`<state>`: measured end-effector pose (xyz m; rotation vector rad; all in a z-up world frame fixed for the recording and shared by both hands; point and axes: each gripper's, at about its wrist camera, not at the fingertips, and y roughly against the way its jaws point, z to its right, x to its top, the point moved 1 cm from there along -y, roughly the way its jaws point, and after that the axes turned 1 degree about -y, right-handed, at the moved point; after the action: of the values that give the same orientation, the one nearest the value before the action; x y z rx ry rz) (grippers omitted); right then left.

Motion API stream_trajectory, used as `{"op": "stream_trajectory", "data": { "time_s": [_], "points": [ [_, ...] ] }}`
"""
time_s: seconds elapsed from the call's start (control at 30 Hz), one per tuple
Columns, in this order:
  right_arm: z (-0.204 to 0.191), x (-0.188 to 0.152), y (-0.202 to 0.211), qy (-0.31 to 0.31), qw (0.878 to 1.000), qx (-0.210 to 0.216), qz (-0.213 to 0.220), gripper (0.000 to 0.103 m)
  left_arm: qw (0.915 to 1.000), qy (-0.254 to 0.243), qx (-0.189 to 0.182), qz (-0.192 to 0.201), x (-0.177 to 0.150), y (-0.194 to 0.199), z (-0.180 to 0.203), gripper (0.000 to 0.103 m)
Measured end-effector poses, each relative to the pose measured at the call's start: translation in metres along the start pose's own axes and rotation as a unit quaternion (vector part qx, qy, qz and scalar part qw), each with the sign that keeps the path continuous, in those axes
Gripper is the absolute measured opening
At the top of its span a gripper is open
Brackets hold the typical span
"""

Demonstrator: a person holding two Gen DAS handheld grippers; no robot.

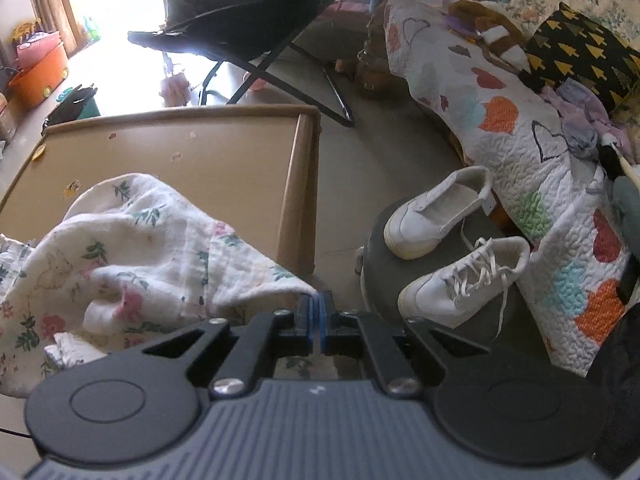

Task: Fold clothes
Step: 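Pull the cloth edge with the right gripper to spread it on the table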

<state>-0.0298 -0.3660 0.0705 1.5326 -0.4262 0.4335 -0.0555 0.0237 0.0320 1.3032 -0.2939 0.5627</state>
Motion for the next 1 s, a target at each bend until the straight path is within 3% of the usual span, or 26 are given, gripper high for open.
{"op": "stream_trajectory", "data": {
  "time_s": [0.17, 0.53, 0.7, 0.77, 0.87, 1.0],
  "points": [
    [-0.012, -0.007, 0.003, 0.002, 1.000, 0.020, 0.001, 0.003, 0.9990, 0.001, 0.044, 0.006, 0.011, -0.005, -0.007, 0.060],
    [-0.036, -0.022, 0.006, 0.005, 0.999, 0.052, -0.004, 0.004, 0.9990, 0.006, 0.044, -0.004, 0.022, -0.016, -0.013, 0.060],
    [-0.039, -0.028, 0.013, -0.004, 0.999, 0.048, 0.000, 0.010, 0.9990, -0.002, 0.044, -0.008, 0.016, -0.023, -0.015, 0.060],
    [-0.036, -0.029, 0.020, -0.017, 0.999, 0.048, 0.013, 0.022, 0.9989, -0.011, 0.045, -0.007, 0.017, -0.026, -0.014, 0.060],
    [-0.034, -0.034, 0.030, -0.033, 0.998, 0.056, 0.026, 0.031, 0.9983, -0.027, 0.052, -0.001, 0.018, -0.030, -0.011, 0.060],
    [-0.038, -0.041, 0.033, -0.042, 0.997, 0.057, 0.025, 0.032, 0.9962, -0.058, 0.064, -0.005, 0.021, -0.034, -0.003, 0.060]
  ]
}}
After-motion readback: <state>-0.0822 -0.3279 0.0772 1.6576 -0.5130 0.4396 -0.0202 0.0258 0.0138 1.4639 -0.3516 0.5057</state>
